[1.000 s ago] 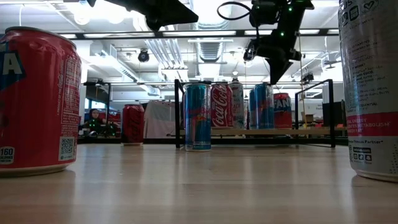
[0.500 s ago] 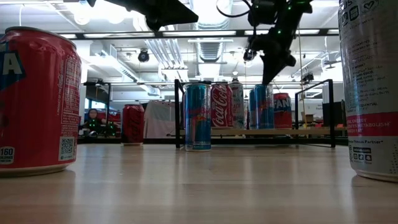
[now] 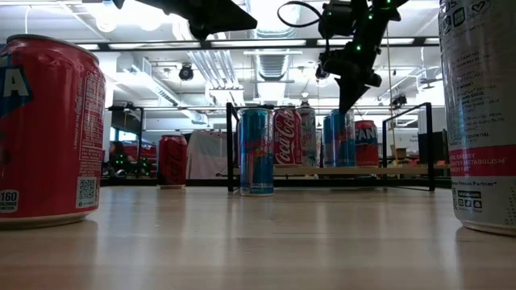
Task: Place canned beverage on shelf
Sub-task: Put the white and blue soda can on the shelf
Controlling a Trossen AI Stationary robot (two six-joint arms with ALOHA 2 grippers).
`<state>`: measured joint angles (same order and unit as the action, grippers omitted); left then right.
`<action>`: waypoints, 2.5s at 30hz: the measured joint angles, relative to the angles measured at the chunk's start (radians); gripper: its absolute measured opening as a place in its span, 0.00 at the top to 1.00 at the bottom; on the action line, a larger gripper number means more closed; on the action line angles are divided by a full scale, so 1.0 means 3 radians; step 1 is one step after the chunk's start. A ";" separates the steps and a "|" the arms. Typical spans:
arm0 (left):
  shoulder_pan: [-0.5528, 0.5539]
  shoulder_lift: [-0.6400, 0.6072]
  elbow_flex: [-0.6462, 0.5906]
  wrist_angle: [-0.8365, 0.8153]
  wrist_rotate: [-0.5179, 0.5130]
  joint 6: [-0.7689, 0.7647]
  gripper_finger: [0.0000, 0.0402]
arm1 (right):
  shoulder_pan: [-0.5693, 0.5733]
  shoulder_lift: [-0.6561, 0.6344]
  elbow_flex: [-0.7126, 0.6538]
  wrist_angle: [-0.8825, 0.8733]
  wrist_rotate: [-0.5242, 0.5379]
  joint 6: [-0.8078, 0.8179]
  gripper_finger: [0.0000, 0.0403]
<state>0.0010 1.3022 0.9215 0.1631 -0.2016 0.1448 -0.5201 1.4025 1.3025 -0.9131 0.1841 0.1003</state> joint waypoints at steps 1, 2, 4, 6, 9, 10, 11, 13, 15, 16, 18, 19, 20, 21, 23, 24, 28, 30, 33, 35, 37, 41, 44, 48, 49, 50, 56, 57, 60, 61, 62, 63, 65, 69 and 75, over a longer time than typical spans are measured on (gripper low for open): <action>-0.0001 0.0000 0.0000 0.0000 -0.0001 0.0000 1.00 | -0.0003 0.0000 0.0000 0.0000 0.0000 -0.0037 0.97; -0.0001 0.0000 0.0000 0.0000 -0.0001 0.0000 1.00 | -0.0003 0.0000 0.0000 0.0002 0.0000 -0.0057 0.97; 0.0000 0.0000 0.0000 0.0000 0.0000 0.0000 1.00 | -0.0001 0.0000 0.0000 0.0008 0.0000 -0.0093 0.97; 0.0000 0.0000 0.0000 0.0000 -0.0001 0.0000 1.00 | 0.0001 0.0000 0.0000 0.0007 -0.0003 -0.0111 0.97; 0.0000 0.0000 0.0000 0.0000 -0.0001 0.0000 1.00 | 0.0001 -0.0026 0.0000 -0.0067 -0.0027 -0.0111 0.97; 0.0000 0.0000 0.0000 0.0000 -0.0001 0.0000 1.00 | 0.0001 -0.0044 0.0000 -0.0125 -0.0027 -0.0111 0.97; 0.0000 0.0000 0.0000 0.0000 -0.0001 0.0001 1.00 | 0.0001 -0.0056 0.0012 -0.0222 -0.0028 -0.0110 0.97; 0.0000 0.0000 0.0000 0.0002 -0.0001 0.0006 1.00 | -0.0012 -0.0067 0.0044 -0.0400 -0.0027 -0.0114 0.97; 0.0004 0.0000 0.0000 0.0012 -0.0001 0.0008 1.00 | -0.0037 -0.0084 0.0051 -0.0466 -0.0019 -0.0138 0.97; 0.0005 0.0000 0.0000 0.0022 -0.0001 0.0009 1.00 | -0.0053 -0.0091 0.0051 -0.0463 -0.0003 -0.0144 0.97; 0.0006 0.0000 0.0000 0.0044 -0.0001 0.0019 1.00 | -0.0093 -0.0095 0.0056 -0.0445 0.0001 -0.0166 0.97; 0.0007 0.0000 0.0000 0.0045 -0.0003 0.0022 1.00 | -0.0117 -0.0095 0.0056 -0.0438 0.0000 -0.0186 0.97; 0.0008 0.0000 0.0000 0.0046 -0.0002 0.0023 1.00 | -0.0137 -0.0090 0.0056 -0.0430 0.0001 -0.0202 0.97; 0.0008 0.0000 0.0000 0.0045 -0.0003 0.0023 1.00 | -0.0156 -0.0085 0.0056 -0.0418 0.0000 -0.0224 0.97; 0.0008 0.0000 0.0000 0.0047 -0.0003 0.0023 1.00 | -0.0195 -0.0080 0.0056 -0.0384 0.0001 -0.0290 0.97; 0.0008 0.0000 0.0000 0.0047 -0.0003 0.0023 1.00 | -0.0209 -0.0074 0.0056 -0.0369 0.0002 -0.0306 0.97; 0.0008 0.0000 0.0000 0.0049 -0.0003 0.0024 1.00 | -0.0242 -0.0069 0.0056 -0.0277 0.0003 -0.0338 0.97; 0.0008 0.0000 0.0000 0.0056 -0.0003 0.0024 1.00 | -0.0243 -0.0069 0.0056 -0.0242 0.0003 -0.0340 0.97; 0.0008 0.0000 0.0000 0.0056 -0.0003 0.0024 1.00 | -0.0243 -0.0069 0.0056 -0.0249 0.0003 -0.0339 0.97; 0.0008 0.0000 0.0000 0.0055 -0.0003 0.0024 1.00 | -0.0241 -0.0069 0.0056 -0.0254 0.0003 -0.0339 0.97; 0.0008 0.0000 0.0000 0.0055 -0.0003 0.0024 1.00 | -0.0240 -0.0069 0.0056 -0.0256 0.0003 -0.0339 0.97; 0.0008 0.0000 0.0000 0.0051 -0.0004 0.0024 1.00 | -0.0239 -0.0075 0.0103 -0.0348 -0.0008 -0.0310 0.97; 0.0008 0.0000 0.0000 0.0051 -0.0004 0.0024 1.00 | -0.0239 -0.0093 0.0205 -0.0430 -0.0111 -0.0238 0.97; 0.0008 0.0000 0.0000 0.0051 -0.0004 0.0024 1.00 | -0.0238 -0.0107 0.0293 -0.0346 -0.0244 -0.0226 0.97; 0.0008 0.0000 0.0000 0.0051 -0.0004 0.0025 1.00 | -0.0238 -0.0109 0.0300 -0.0277 -0.0245 -0.0218 0.97; 0.0008 0.0000 0.0000 0.0051 -0.0004 0.0025 1.00 | -0.0238 -0.0109 0.0301 -0.0194 -0.0242 -0.0205 0.97; 0.0009 0.0000 0.0000 0.0051 -0.0004 0.0025 1.00 | -0.0239 -0.0030 0.0301 0.0095 -0.0238 -0.0245 0.97; 0.0009 0.0000 0.0000 0.0051 -0.0004 0.0025 1.00 | -0.0240 -0.0009 0.0300 0.0100 -0.0239 -0.0246 0.97; 0.0008 0.0000 0.0000 0.0051 -0.0004 0.0025 1.00 | -0.0242 0.0049 0.0300 0.0100 -0.0234 -0.0254 0.97; 0.0008 0.0000 0.0000 0.0052 -0.0004 0.0025 1.00 | -0.0242 0.0068 0.0299 0.0100 -0.0229 -0.0267 0.97; 0.0009 0.0000 0.0000 0.0052 -0.0004 0.0025 1.00 | -0.0242 0.0085 0.0299 0.0100 -0.0221 -0.0280 0.97; 0.0008 0.0000 0.0000 0.0052 -0.0004 0.0025 1.00 | -0.0241 0.0100 0.0299 0.0100 -0.0190 -0.0286 0.97; 0.0008 0.0000 0.0000 0.0053 -0.0005 0.0025 1.00 | -0.0239 0.0115 0.0298 0.0099 -0.0135 -0.0286 0.97; 0.0008 0.0000 0.0000 0.0053 -0.0005 0.0025 1.00 | -0.0239 0.0118 0.0298 0.0095 -0.0004 -0.0285 0.97; 0.0008 0.0000 0.0000 0.0053 -0.0005 0.0025 1.00 | -0.0239 0.0118 0.0272 0.0000 -0.0001 -0.0282 0.97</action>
<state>0.0034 1.3022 0.9215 0.1791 -0.2031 0.1524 -0.5919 1.4380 1.3842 -0.9132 0.1837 0.0158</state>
